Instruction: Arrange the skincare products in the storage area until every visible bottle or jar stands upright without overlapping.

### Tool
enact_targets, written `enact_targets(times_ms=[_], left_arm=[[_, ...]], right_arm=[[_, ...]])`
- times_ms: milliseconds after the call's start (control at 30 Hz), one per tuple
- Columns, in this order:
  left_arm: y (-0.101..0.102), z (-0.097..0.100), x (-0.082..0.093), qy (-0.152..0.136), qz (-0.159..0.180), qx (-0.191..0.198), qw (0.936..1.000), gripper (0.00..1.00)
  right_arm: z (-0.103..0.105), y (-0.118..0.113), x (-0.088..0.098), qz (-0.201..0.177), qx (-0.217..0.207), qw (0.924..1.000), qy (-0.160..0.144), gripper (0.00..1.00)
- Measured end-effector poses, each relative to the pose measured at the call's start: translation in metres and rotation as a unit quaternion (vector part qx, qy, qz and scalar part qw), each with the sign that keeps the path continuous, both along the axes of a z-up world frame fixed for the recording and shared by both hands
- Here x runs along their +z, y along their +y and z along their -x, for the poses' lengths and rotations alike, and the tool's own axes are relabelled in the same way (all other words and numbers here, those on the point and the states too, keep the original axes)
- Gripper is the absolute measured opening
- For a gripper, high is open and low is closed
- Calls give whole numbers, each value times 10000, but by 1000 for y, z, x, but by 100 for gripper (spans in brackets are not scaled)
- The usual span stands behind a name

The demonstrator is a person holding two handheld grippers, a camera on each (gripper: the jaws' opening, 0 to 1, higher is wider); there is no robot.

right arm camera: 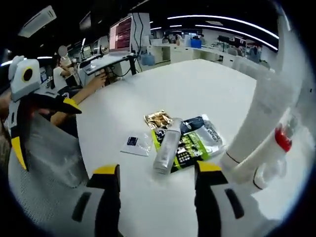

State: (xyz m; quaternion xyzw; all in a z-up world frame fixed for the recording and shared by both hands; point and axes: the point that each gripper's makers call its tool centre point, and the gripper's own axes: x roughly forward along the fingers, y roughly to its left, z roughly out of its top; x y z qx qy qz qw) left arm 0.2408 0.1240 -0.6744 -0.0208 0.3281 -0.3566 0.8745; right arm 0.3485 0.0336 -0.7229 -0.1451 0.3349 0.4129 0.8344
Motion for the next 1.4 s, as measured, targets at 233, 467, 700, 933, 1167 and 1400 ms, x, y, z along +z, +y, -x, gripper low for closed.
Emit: enact_targets(times_ms=[233, 467, 700, 933, 1167, 1400], left_arm=[[0, 1, -2, 52, -76, -28, 10000, 96], [2, 0, -3, 121, -45, 17, 9999, 95], [3, 0, -4, 156, -52, 70, 9998, 95], [5, -1, -5, 170, -60, 136, 9997, 94], [7, -3, -4, 167, -41, 230, 9996, 94], [6, -3, -4, 192, -28, 213, 9996, 94]], right_arm=[[-15, 18, -15, 287, 232, 9993, -5, 47], [-32, 29, -28, 578, 238, 9980, -52, 39], [-46, 31, -41, 797, 142, 9967, -10, 32], [-51, 28, -51, 948, 53, 9955, 23, 25], [-48, 28, -55, 924, 140, 9956, 58, 21], [-39, 33, -48, 121, -238, 9978, 604, 20]])
